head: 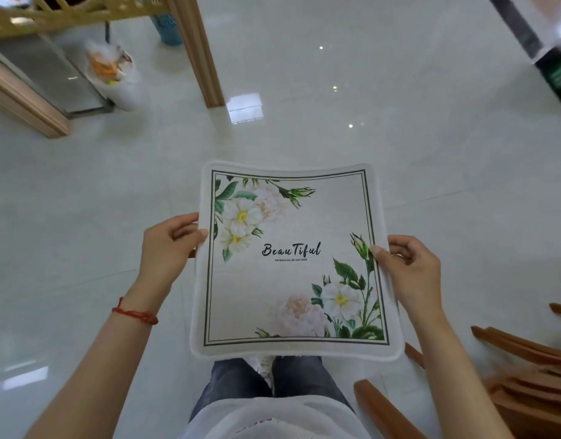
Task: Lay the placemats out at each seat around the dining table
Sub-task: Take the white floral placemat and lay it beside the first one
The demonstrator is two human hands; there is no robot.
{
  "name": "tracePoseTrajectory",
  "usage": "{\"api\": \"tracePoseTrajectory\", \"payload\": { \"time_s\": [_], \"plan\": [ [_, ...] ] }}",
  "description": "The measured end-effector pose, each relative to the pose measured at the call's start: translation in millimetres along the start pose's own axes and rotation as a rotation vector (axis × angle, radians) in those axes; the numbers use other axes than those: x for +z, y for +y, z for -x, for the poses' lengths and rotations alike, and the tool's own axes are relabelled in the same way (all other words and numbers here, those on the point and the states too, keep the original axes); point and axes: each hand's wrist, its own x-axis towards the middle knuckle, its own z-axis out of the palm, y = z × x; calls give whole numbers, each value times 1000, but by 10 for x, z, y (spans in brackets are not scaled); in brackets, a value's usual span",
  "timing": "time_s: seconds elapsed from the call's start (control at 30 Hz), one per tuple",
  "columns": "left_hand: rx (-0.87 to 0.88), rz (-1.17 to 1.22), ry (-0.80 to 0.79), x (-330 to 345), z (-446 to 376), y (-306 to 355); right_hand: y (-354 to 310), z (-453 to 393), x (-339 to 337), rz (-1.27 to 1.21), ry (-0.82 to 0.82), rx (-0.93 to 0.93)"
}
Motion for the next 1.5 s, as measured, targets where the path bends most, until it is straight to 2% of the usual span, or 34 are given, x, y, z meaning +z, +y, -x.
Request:
{"api": "tracePoseTrajectory", "payload": {
  "time_s": [0.27, 0.6, 1.03, 1.3, 1.5],
  "plan": [
    [25, -1, -20, 717, -619, 532, -251, -926, -172, -4, 31, -6],
    [75, -35, -161, 1494, -1342, 1138, -415, -1646, -406, 5, 157, 15],
    [242, -226, -597, 3147, -2194, 2287, -521, -2140, -871, -122, 586, 185],
    [333, -312, -859, 4218, -2092, 2655, -378, -2127, -1289, -215, 850, 316],
    [348, -363, -982, 5081, -1854, 2786, -169, -2216, -1825, -256, 950, 375]
  ]
}}
